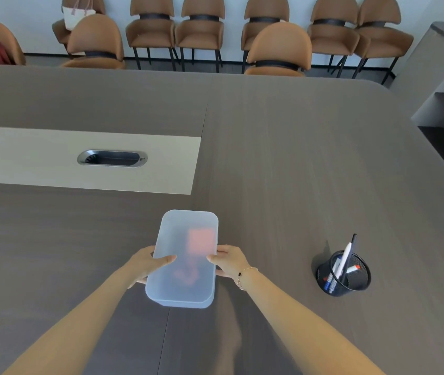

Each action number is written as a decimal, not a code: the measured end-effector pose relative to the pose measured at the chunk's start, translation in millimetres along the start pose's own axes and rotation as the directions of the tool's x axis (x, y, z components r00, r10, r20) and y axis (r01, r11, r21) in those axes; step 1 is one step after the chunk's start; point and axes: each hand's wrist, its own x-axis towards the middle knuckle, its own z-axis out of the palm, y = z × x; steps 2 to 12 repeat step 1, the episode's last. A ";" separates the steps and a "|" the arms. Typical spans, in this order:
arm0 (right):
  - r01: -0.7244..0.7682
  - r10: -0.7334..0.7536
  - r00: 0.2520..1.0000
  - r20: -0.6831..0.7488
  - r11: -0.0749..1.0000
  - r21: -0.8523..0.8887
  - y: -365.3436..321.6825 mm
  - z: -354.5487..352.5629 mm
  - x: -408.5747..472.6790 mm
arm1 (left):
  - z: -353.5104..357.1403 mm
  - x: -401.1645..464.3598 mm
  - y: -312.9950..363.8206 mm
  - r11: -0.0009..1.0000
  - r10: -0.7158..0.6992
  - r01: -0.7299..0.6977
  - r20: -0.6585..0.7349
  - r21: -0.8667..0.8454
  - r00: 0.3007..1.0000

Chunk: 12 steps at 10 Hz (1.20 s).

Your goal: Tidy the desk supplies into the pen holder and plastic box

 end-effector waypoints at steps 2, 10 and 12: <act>0.016 -0.026 0.997 -0.079 0.992 -0.122 -4.8 -1.1 -22.7 | -1.3 -3.1 -5.9 0.997 0.014 -0.010 -0.047 0.082 0.999; 0.016 -0.026 0.997 -0.079 0.992 -0.122 -4.8 -1.1 -22.7 | -1.3 -3.1 -5.9 0.997 0.014 -0.010 -0.047 0.082 0.999; 0.016 -0.026 0.997 -0.079 0.992 -0.122 -4.8 -1.1 -22.7 | -1.3 -3.1 -5.9 0.997 0.014 -0.010 -0.047 0.082 0.999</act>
